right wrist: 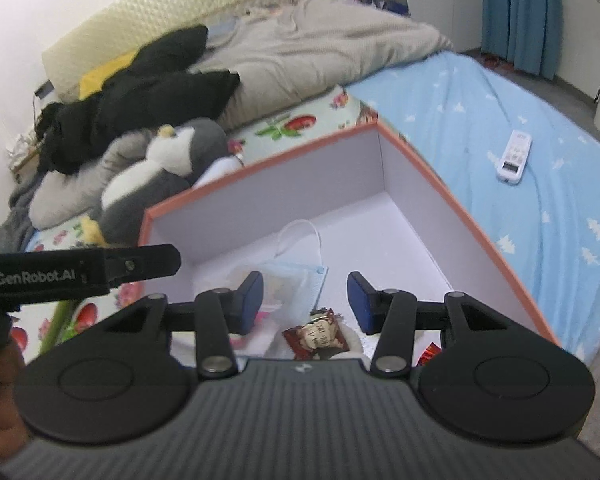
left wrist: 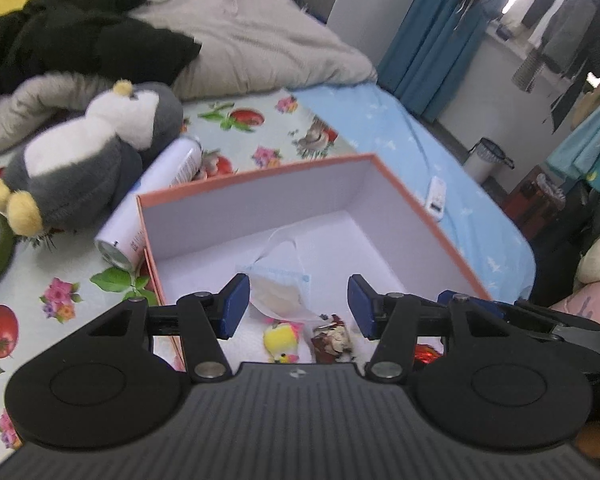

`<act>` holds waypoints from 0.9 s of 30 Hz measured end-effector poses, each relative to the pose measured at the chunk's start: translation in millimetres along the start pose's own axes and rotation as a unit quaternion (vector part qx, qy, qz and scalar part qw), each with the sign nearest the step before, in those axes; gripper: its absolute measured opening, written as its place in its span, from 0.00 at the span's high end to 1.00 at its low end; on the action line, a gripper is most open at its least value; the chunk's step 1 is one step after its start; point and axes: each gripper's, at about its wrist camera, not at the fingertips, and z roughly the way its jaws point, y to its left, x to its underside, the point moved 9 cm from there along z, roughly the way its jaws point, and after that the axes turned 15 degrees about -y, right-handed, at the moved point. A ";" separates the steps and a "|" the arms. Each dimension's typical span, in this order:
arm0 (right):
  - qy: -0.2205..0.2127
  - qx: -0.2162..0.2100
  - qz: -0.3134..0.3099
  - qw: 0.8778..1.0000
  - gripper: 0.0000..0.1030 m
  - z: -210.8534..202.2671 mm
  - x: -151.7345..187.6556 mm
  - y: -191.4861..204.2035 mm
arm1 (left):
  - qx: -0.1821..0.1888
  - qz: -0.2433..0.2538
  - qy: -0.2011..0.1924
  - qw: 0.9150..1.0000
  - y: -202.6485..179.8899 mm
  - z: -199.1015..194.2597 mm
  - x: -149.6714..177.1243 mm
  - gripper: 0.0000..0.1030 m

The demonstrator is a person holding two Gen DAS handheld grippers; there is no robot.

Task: Organize soft objects
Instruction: 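Withdraw both tools up from the pink box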

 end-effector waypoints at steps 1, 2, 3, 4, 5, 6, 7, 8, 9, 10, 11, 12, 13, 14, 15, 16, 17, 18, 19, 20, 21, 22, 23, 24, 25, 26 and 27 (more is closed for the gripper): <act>-0.006 0.000 0.000 1.000 0.52 -7.6 -2.4 2.3 | 0.001 0.001 -0.006 1.000 -2.4 -9.1 -2.1 0.41; -0.012 -0.001 0.000 1.000 0.52 -16.8 -5.0 5.2 | 0.003 0.001 -0.011 1.000 -4.5 -18.7 -4.1 0.41; -0.018 -0.003 -0.002 1.000 0.52 -24.6 -7.6 8.1 | 0.005 0.001 -0.016 1.000 -7.1 -28.5 -5.4 0.41; -0.025 -0.005 -0.005 1.000 0.52 -33.6 -10.3 11.4 | 0.007 0.001 -0.020 1.000 -9.1 -37.8 -6.7 0.41; -0.031 -0.005 -0.008 0.999 0.52 -42.7 -13.0 14.3 | 0.010 0.002 -0.024 1.000 -11.4 -47.8 -7.7 0.41; -0.037 -0.005 -0.010 0.999 0.52 -50.5 -16.1 16.2 | 0.013 0.004 -0.029 0.999 -13.8 -58.0 -8.6 0.41; -0.043 -0.005 -0.010 0.999 0.52 -59.8 -18.5 19.0 | 0.015 0.006 -0.035 0.999 -15.9 -68.4 -9.5 0.41; -0.050 -0.007 -0.010 0.999 0.52 -69.1 -20.8 21.9 | 0.016 0.008 -0.041 0.999 -18.0 -79.1 -10.4 0.41; -0.056 -0.007 -0.011 0.998 0.52 -76.9 -22.3 24.7 | 0.018 0.009 -0.046 0.999 -20.2 -90.0 -11.2 0.41; -0.063 -0.008 -0.012 0.998 0.52 -85.6 -23.8 27.5 | 0.020 0.011 -0.051 0.998 -21.8 -100.1 -11.4 0.41; -0.070 -0.009 -0.011 0.997 0.52 -94.6 -25.4 30.2 | 0.023 0.013 -0.056 0.998 -24.0 -110.9 -11.7 0.41; -0.076 -0.011 -0.011 0.997 0.52 -103.7 -26.5 33.4 | 0.026 0.016 -0.061 0.998 -26.2 -122.0 -11.6 0.41; -0.082 -0.011 -0.012 0.996 0.52 -112.0 -27.1 36.0 | 0.028 0.019 -0.066 0.997 -28.4 -131.9 -11.2 0.41; -0.088 -0.011 -0.013 0.996 0.52 -120.3 -27.4 38.4 | 0.030 0.021 -0.070 0.997 -30.3 -141.6 -10.7 0.41; -0.093 -0.010 -0.014 0.996 0.52 -128.5 -27.2 40.7 | 0.032 0.023 -0.074 0.996 -32.3 -151.7 -10.0 0.41; -0.097 -0.010 -0.014 0.995 0.52 -135.8 -26.6 43.0 | 0.034 0.024 -0.078 0.996 -33.8 -160.7 -9.0 0.41; -0.101 -0.011 -0.015 0.995 0.52 -143.3 -26.2 45.0 | 0.036 0.026 -0.081 0.996 -35.4 -170.7 -7.8 0.41; -0.106 -0.011 -0.016 0.994 0.52 -151.0 -25.6 47.1 | 0.038 0.027 -0.085 0.995 -37.1 -180.8 -6.2 0.41; -0.110 -0.010 -0.018 0.994 0.52 -157.5 -24.9 49.4 | 0.040 0.029 -0.088 0.995 -38.0 -189.2 -4.5 0.41; -0.114 -0.010 -0.021 0.993 0.52 -163.9 -23.6 51.6 | 0.042 0.029 -0.090 0.995 -39.0 -198.0 -2.2 0.41; -0.116 -0.009 -0.024 0.993 0.52 -169.6 -22.4 53.9 | 0.043 0.031 -0.092 0.994 -39.9 -206.3 0.6 0.41; -0.117 -0.009 -0.025 0.993 0.52 -174.9 -21.3 55.8 | 0.045 0.033 -0.094 0.994 -40.5 -214.0 3.0 0.41; -0.120 -0.010 -0.026 0.992 0.52 -180.7 -20.6 58.0 | 0.045 0.034 -0.096 0.994 -40.8 -221.2 5.3 0.41; -0.123 -0.009 -0.029 0.992 0.52 -186.1 -19.4 60.6 | 0.047 0.034 -0.098 0.994 -41.2 -228.4 7.6 0.41; -0.126 -0.007 -0.031 0.992 0.52 -191.1 -18.5 62.5 | 0.048 0.034 -0.100 0.993 -41.6 -235.3 9.8 0.41; -0.129 -0.004 -0.030 0.991 0.52 -196.1 -17.5 64.0 | 0.049 0.033 -0.102 0.993 -42.0 -241.8 12.2 0.41; -0.130 -0.004 -0.028 0.991 0.52 -200.6 -15.7 65.3 | 0.050 0.033 -0.104 0.993 -41.9 -246.7 14.1 0.41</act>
